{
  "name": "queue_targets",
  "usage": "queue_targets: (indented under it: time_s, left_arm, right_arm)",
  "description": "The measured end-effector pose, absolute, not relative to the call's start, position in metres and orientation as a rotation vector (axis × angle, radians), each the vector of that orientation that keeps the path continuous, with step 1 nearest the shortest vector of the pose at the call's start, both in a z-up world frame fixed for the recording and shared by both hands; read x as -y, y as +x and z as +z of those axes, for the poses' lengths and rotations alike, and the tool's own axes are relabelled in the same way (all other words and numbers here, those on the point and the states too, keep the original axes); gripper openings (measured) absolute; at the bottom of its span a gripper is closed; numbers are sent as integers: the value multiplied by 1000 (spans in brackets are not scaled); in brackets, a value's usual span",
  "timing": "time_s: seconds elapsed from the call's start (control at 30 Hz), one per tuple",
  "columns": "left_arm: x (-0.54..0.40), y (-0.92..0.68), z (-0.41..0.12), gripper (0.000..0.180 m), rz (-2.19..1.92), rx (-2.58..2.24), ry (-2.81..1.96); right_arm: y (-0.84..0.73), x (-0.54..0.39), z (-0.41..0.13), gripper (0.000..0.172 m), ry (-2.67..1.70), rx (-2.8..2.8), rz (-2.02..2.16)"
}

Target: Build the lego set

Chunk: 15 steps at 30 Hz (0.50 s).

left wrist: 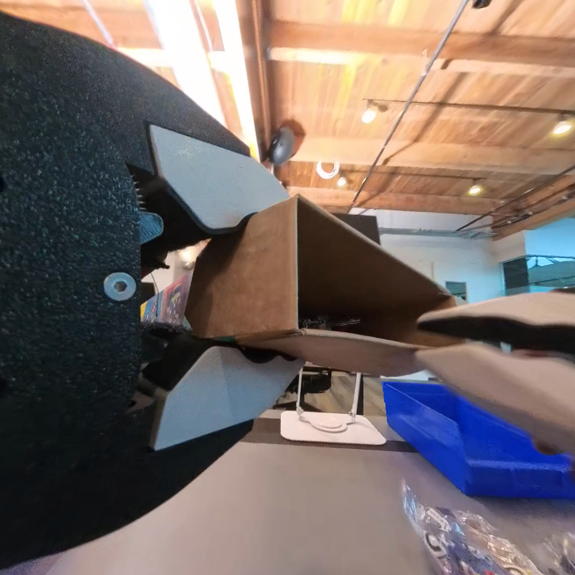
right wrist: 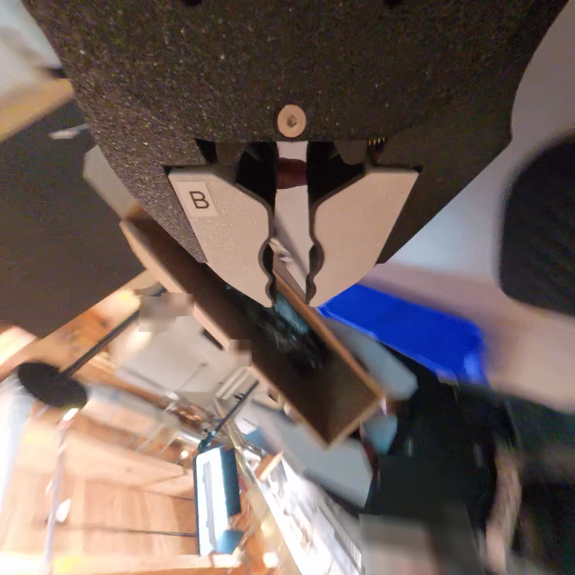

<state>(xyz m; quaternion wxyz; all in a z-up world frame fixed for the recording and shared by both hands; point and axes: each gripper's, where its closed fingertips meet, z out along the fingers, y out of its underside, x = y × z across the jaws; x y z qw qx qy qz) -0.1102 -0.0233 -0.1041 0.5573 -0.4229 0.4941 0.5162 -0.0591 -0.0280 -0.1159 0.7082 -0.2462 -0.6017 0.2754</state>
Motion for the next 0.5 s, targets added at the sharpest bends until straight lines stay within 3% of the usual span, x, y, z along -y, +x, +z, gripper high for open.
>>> queue_targets:
  time_s: [0.17,0.3,0.37,0.47,0.5]
  left_arm:
    - [15,-116,-106,75,1309,-1147,-1012]
    - [14,-95,-107,75,1363,-1156,-970]
    - [15,-90,-104,75,1429,-1123,-947]
    - [18,-79,-105,75,1551,-1162,-860]
    - [19,-75,-106,75,1570,-1172,-830]
  right_arm:
    - [-58,13,-88,48,-1119,1069,1234]
    - [-87,0,-109,58,-1348,1112,1072]
    - [-86,-10,-105,45,-1357,1058,996]
    - [-84,-18,-112,0,-1359,1098,830]
    - [-84,-18,-112,0,-1346,1100,800]
